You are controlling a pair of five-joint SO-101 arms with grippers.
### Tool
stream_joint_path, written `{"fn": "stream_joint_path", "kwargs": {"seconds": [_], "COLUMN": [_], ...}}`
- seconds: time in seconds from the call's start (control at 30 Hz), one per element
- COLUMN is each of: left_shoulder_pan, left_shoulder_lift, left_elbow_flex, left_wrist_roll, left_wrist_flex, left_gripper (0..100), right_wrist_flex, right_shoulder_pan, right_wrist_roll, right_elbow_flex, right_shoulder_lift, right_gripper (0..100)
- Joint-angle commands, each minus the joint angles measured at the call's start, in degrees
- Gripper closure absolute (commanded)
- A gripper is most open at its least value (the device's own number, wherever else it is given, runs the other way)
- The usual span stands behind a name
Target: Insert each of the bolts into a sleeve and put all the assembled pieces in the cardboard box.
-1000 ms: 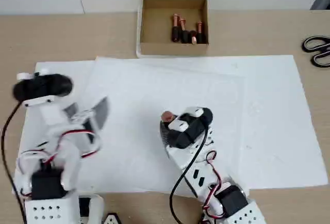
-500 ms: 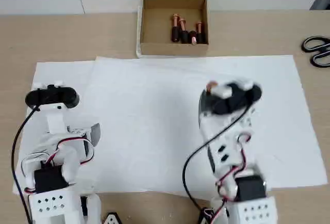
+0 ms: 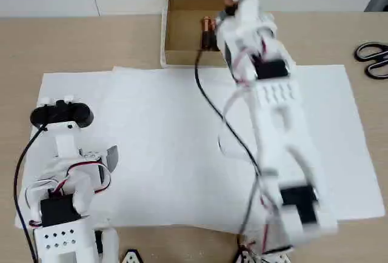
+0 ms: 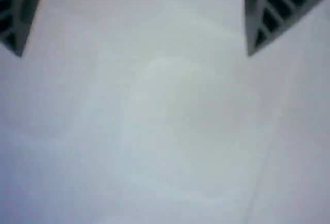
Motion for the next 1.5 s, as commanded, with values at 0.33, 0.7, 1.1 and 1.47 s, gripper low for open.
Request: {"fn": "stream_joint_path", "kwargs": {"seconds": [0.33, 0.7, 1.1, 1.47], "left_shoulder_pan": [-0.18, -0.18, -0.18, -0.09], "left_shoulder_lift": [-0.53, -0.53, -0.53, -0.53], "left_elbow_flex": [-0.22, 1.01, 1.8, 1.54], "left_wrist_roll": [-0.18, -0.18, -0.18, -0.18], "left_wrist_flex": [0.0, -0.97, -2.11, -2.37], "left_gripper": [74, 74, 74, 74], "right_wrist_flex": [-11.12, -10.42, -6.64, 28.26], "right_shoulder_pan": [-4.35, -4.53, -4.44, -4.35], "right_wrist_roll": [0.26, 0.44, 0.53, 0.53], "right_elbow_flex": [-36.92, -48.62, -52.31, -82.11], "right_shoulder_lift": [38.81, 52.44, 53.58, 52.0], "right_gripper": [99.5, 90.4, 84.2, 84.2]}}
